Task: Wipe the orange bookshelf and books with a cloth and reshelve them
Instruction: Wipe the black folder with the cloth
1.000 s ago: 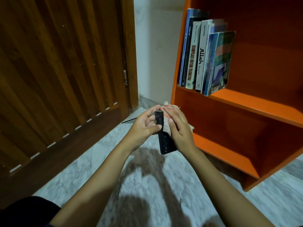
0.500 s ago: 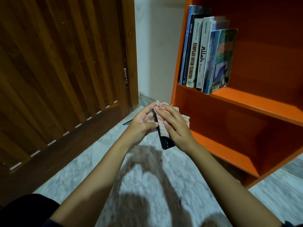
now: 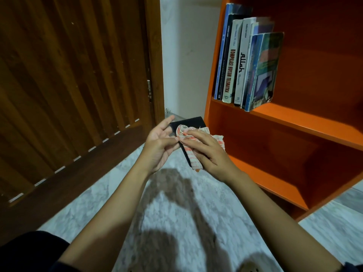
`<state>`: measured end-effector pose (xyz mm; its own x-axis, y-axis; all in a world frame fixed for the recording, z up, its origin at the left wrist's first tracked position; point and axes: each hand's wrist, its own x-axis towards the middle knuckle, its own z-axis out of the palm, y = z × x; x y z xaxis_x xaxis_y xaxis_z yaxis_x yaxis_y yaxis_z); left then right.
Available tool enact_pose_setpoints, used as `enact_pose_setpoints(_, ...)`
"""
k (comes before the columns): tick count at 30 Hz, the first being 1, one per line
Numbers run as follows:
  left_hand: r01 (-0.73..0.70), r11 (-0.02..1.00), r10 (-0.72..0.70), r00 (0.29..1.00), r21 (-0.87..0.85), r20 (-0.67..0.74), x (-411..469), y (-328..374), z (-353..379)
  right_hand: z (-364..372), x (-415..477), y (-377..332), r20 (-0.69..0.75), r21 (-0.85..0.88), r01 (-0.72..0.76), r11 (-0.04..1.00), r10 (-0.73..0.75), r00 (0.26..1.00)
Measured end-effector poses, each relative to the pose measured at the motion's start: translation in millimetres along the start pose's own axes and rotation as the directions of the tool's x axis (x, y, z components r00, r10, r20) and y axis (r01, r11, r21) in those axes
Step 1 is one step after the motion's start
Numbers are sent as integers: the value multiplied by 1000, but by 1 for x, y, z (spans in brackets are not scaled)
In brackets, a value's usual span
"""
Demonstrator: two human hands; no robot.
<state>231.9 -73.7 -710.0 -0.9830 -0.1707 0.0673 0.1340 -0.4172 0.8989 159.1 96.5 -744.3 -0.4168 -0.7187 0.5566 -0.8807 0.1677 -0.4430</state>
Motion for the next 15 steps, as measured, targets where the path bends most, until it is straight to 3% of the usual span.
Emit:
enact_pose_setpoints(9, -58, 995, 72, 980, 78, -188, -1, 5, 14, 23, -32, 6, -125, -77, -39, 996, 29, 992)
enact_pose_setpoints(12, -65, 997, 73, 976, 47, -203, -2, 3, 14, 29, -41, 13, -276, 11, -175, 984, 171, 946)
enact_pose_setpoints(15, -61, 997, 70, 976, 50, -205, -2, -2, 15, 34, -41, 14, -383, 170, -322, 932, 363, 849)
